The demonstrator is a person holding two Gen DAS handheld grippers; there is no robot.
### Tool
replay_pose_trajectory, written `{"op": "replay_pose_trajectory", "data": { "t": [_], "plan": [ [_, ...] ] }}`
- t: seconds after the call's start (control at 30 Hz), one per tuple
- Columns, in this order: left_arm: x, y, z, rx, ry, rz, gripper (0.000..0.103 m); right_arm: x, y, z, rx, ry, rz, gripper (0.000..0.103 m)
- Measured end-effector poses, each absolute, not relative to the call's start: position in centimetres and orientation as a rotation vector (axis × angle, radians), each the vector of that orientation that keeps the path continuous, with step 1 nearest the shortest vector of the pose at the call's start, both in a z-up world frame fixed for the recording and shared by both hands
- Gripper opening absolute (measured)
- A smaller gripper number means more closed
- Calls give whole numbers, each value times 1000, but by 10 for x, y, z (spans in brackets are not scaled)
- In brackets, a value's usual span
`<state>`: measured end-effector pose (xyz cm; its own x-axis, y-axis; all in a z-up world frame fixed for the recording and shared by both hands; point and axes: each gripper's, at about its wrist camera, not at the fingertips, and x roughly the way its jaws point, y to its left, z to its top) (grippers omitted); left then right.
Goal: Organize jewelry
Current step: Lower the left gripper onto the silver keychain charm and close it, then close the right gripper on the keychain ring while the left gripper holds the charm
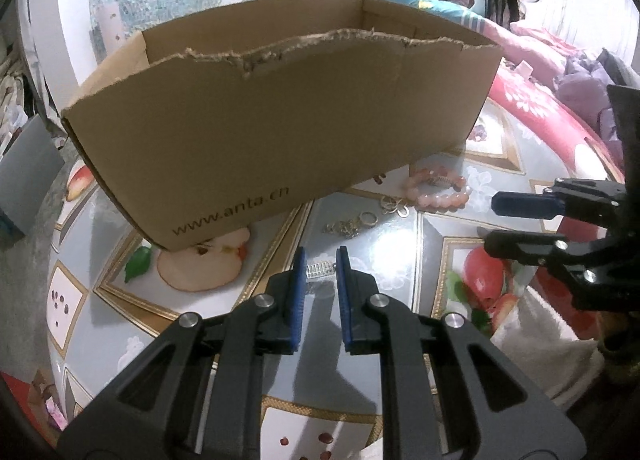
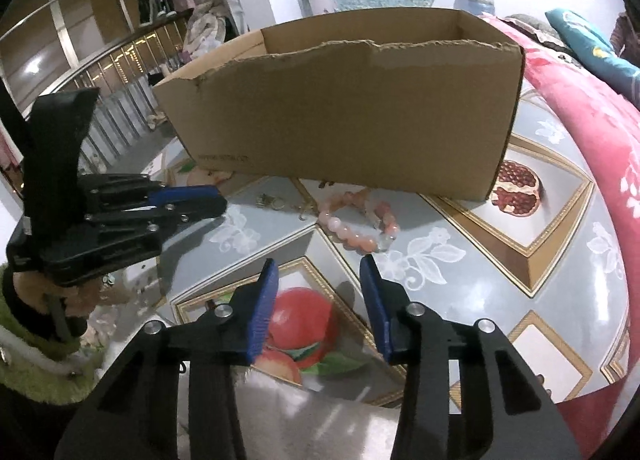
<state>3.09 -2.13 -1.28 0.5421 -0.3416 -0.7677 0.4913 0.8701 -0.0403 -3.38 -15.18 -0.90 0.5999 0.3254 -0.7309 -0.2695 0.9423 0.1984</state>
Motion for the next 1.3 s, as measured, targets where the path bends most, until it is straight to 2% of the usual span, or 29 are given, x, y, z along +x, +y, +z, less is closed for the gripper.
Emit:
{"op": "replay_pose_trajectory", "data": {
  "t": [0.2,0.5,0.9,1.3],
  "plan": [
    [29,-11,-8,170,848,-477,14,-22,-128,-5,27,845,408,35],
    [31,0,-11,123,833,-476,14,3,-121,-20,-27,923,368,26],
    [34,-1,-16,102,836,-498,14,8,-153,-10,-3,898,209,26],
    [35,-6,-17,115,840,-504,14,17,-117,-14,-128,891,371,26]
  ]
}}
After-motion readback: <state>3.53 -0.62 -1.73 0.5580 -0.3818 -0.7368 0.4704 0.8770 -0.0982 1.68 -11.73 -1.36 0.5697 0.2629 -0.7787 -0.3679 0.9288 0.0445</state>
